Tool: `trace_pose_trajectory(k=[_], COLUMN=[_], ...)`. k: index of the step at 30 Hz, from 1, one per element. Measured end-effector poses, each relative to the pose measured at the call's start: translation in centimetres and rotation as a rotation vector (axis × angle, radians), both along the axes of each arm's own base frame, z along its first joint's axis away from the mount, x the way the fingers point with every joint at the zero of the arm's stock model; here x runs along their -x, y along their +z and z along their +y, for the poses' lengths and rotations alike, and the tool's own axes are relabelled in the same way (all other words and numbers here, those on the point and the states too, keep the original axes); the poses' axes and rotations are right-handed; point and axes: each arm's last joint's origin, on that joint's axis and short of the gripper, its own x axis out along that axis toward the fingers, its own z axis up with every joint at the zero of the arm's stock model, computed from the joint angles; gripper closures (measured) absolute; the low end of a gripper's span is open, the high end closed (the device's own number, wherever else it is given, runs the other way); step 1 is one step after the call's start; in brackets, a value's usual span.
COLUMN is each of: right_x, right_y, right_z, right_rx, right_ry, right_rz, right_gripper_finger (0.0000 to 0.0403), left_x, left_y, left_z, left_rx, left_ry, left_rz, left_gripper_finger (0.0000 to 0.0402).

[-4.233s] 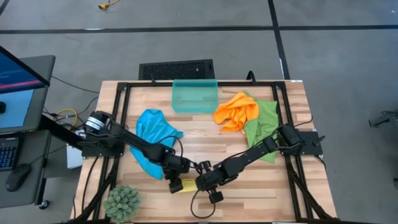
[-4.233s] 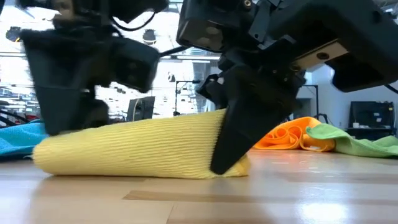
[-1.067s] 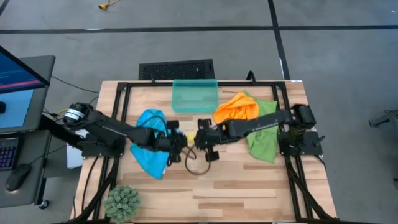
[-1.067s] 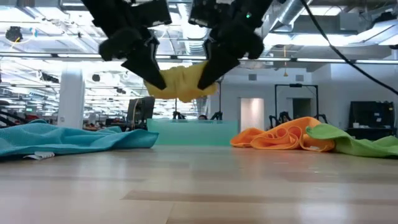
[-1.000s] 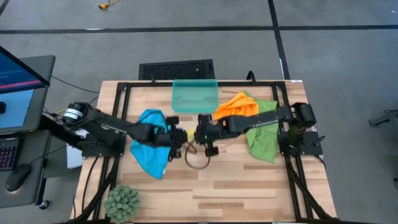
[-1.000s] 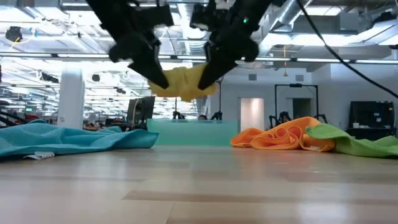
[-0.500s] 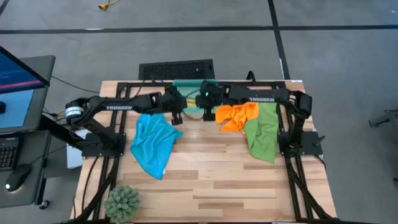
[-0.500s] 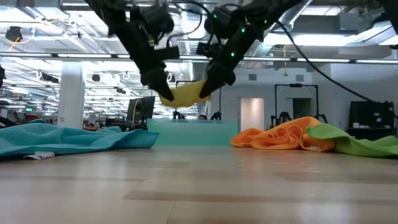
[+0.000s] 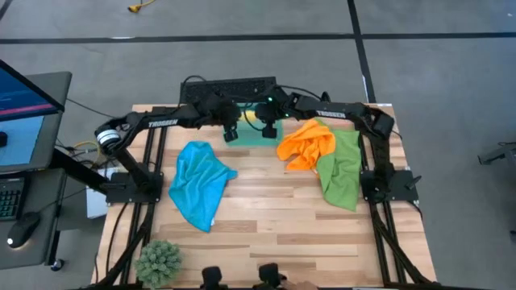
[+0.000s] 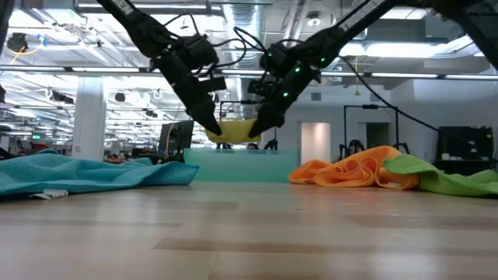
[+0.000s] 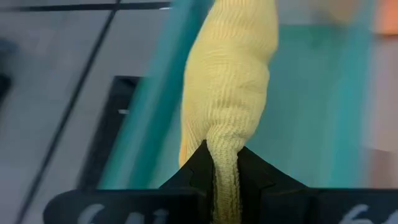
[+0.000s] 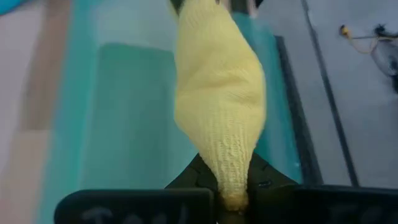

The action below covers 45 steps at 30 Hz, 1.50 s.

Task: Roll microfiber towels into tight, uniform cylinder then place into a basket
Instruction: Put the rolled yellow microfiber towel into the green bin

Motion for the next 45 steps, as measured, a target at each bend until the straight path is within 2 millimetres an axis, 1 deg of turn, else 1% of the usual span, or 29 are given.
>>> trace_pose_trajectory(k=[3, 5, 9, 12, 17, 21, 23, 26, 31, 38, 41, 45], right_x=[-0.2, -0.3, -0.4, -0.3, -0.2, 0.0, 0.1, 0.3, 0.6, 0.3, 0.3, 0.6], right_y=[-0.1, -0.6, -1.3, -2.4, -3.8, -4.6, -4.5, -4.5, -4.6, -4.6, -5.0, -5.1], right_z=[-1.6, -2.5, -4.3, -5.3, -6.4, -6.8, -6.9, -7.2, -7.4, -7.0, -7.3, -7.6], right_rx=[-0.007, -0.017, -0.039, -0.067, -0.091, -0.108, -0.107, -0.11, -0.144, -0.151, -0.146, -0.172], right_ry=[-0.026, -0.038, -0.062, -0.072, -0.078, -0.083, -0.087, -0.093, -0.12, -0.128, -0.13, -0.124], right_rz=[0.014, 0.034, 0.07, 0.111, 0.134, 0.152, 0.15, 0.149, 0.148, 0.144, 0.142, 0.131], right_gripper_finger=[0.037, 0.037, 0.037, 0.037, 0.037, 0.0369, 0.0369, 0.0369, 0.0369, 0.0369, 0.0369, 0.0369], left_x=[0.0, 0.1, -0.5, -1.4, -2.6, -3.1, -3.1, -3.0, -3.0, -2.6, -2.2, -2.2], left_y=[0.0, -0.2, -0.8, -1.2, -2.1, -3.5, -4.3, -4.8, -4.7, -4.8, -4.8, -4.8], left_z=[2.0, 3.2, 5.3, 6.5, 8.6, 9.7, 9.9, 10.0, 10.1, 10.5, 10.8, 10.7], left_rx=[0.013, 0.055, 0.114, 0.144, 0.188, 0.239, 0.256, 0.277, 0.287, 0.307, 0.317, 0.329], left_ry=[0.04, 0.055, 0.07, 0.072, 0.104, 0.112, 0.111, 0.113, 0.146, 0.191, 0.196, 0.188], left_rz=[0.034, 0.053, 0.079, 0.098, 0.156, 0.202, 0.209, 0.206, 0.18, 0.169, 0.166, 0.16], left_gripper_finger=[0.0384, 0.0384, 0.0385, 0.0385, 0.0385, 0.0385, 0.0382, 0.0378, 0.038, 0.0379, 0.0378, 0.0378])
